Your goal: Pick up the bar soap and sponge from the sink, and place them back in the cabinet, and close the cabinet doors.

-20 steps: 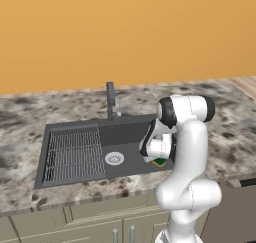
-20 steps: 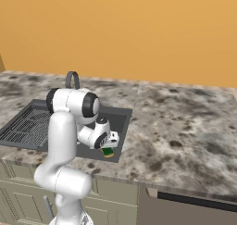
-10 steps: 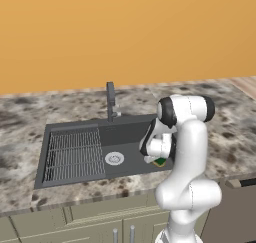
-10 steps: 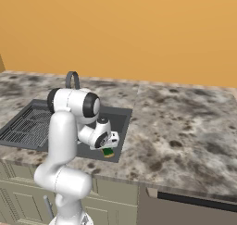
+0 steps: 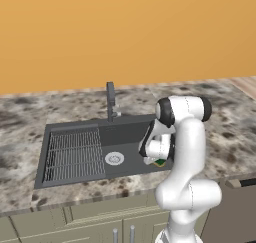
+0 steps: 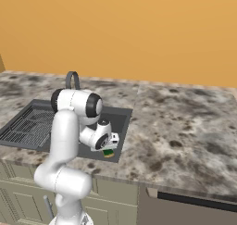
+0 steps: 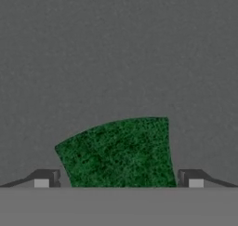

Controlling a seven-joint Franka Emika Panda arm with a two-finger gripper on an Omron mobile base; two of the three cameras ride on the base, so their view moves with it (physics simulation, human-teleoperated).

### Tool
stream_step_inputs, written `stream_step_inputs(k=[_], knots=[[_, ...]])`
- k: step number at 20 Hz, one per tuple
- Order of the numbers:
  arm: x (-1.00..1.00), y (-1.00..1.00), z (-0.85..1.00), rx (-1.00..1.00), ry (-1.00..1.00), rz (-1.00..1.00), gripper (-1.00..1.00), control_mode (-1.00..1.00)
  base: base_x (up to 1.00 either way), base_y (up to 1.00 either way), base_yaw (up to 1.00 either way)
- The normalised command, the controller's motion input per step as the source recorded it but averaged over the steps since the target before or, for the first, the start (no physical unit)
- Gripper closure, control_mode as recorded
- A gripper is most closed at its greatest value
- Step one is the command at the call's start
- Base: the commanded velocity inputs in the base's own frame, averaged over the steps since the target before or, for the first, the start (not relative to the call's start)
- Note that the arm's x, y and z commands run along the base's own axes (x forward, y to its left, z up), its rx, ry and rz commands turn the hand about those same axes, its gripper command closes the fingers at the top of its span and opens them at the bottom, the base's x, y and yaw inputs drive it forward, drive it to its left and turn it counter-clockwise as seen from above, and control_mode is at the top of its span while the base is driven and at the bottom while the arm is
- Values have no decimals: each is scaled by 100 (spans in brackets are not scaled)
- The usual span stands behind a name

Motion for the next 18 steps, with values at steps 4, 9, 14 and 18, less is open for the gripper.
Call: stream_step_inputs(k=[4, 9, 14, 18], knots=[[14, 0, -18, 0, 0, 0, -100, -100, 0, 0, 0], [15, 0, -19, 0, 0, 0, -100, -100, 0, 0, 0], [7, 0, -19, 0, 0, 0, 100, -100, 0, 0, 0], [0, 0, -7, 0, 0, 0, 100, -100, 0, 0, 0]])
